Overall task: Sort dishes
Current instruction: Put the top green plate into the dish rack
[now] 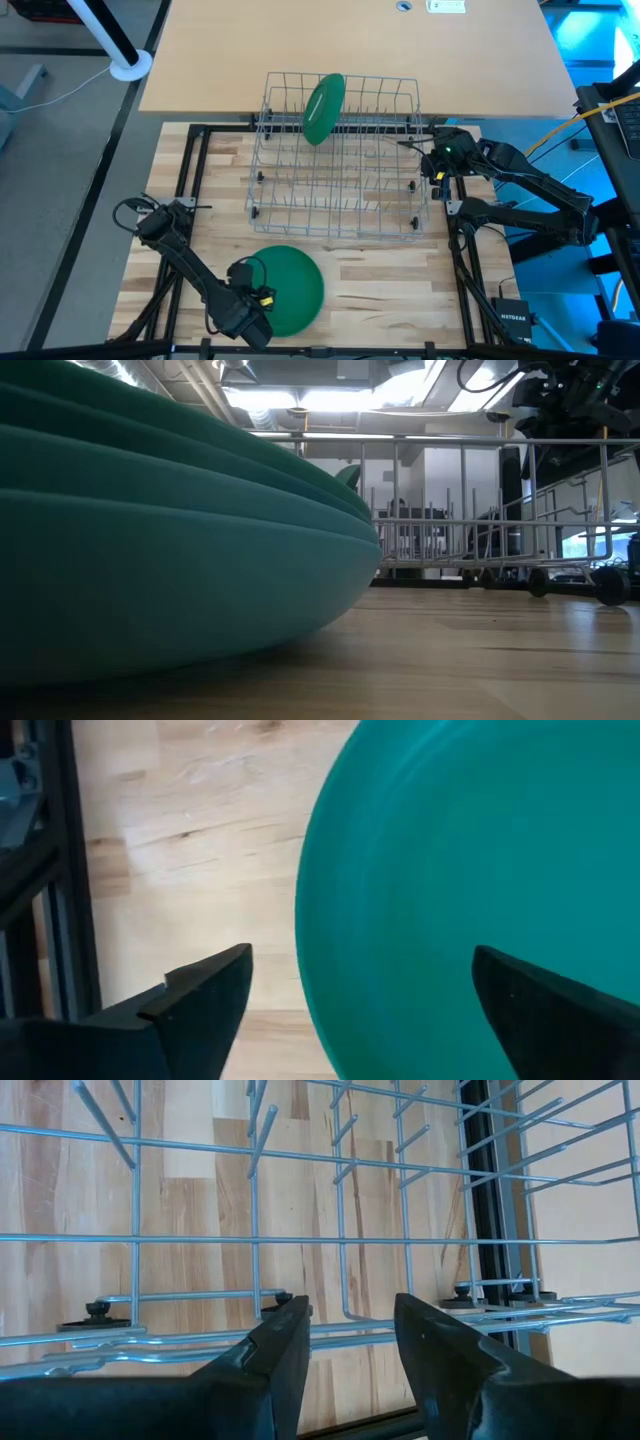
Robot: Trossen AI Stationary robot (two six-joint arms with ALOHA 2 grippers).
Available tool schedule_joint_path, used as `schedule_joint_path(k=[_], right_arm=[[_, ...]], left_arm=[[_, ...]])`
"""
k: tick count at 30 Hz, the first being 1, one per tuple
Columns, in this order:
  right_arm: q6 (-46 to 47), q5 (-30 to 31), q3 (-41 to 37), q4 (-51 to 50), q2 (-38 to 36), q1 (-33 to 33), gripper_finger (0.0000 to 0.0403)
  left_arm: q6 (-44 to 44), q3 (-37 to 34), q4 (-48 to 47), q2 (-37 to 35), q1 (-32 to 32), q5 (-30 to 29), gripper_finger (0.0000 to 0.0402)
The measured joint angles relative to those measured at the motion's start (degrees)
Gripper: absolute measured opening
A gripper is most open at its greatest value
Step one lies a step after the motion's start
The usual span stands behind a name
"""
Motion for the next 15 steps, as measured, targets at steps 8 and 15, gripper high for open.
schedule_joint_path(k=[8,15], right_arm=[[0.00,-0.02,0.00,-0.04,0.02,0.00,0.0154],[0.00,-0.02,0.00,-0.09,0.02,0.02,0.0154]], left_arm=[[-0.19,-2.66,1.82,0.00,-0.55,1.06,0.0283],[-0.47,-4.37,2.57,0.00,-1.70,1.09,0.0253]])
